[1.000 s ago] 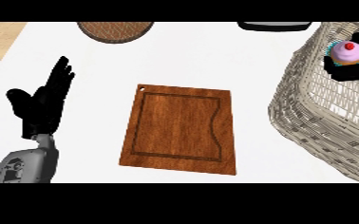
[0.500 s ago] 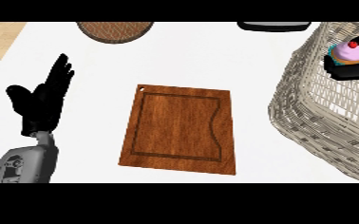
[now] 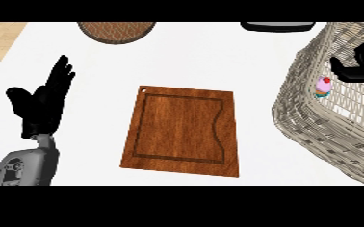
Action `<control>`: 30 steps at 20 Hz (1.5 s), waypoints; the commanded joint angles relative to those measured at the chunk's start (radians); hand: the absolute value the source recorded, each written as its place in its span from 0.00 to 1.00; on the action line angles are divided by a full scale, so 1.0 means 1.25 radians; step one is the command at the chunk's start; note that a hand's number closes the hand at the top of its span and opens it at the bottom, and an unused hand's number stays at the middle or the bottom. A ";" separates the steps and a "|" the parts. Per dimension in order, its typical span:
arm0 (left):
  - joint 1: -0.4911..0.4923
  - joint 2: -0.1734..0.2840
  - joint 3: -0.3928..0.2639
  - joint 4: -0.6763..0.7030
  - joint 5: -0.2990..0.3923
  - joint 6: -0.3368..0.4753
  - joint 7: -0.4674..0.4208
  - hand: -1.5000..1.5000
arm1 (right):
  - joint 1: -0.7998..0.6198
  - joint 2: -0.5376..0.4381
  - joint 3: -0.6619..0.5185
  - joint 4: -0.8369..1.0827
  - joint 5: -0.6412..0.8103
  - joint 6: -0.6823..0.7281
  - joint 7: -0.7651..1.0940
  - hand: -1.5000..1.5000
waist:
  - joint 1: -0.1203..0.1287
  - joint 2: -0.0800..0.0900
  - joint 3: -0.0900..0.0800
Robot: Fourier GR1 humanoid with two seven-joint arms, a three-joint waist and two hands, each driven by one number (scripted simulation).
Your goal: Pick the cupcake from the cutting board and place it in the basket
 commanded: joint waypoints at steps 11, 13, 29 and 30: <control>-0.009 -0.003 -0.001 -0.010 0.003 0.001 0.019 0.50 | -0.058 -0.009 -0.049 0.085 -0.009 0.086 0.087 0.00 | 0.005 0.009 0.009; 0.026 -0.011 -0.010 -0.042 0.000 0.003 0.027 0.50 | -0.009 0.026 -0.087 0.043 -0.064 0.032 0.059 0.00 | 0.000 0.006 0.009; 0.009 0.003 0.018 0.020 0.004 0.001 -0.016 0.50 | -0.012 -0.014 -0.378 -0.002 -0.400 0.138 0.142 0.00 | -0.014 0.005 0.009; 0.012 0.004 0.023 0.049 0.013 -0.014 -0.059 0.50 | -0.019 -0.047 -0.415 0.006 -0.432 0.158 0.134 0.00 | -0.018 0.005 0.008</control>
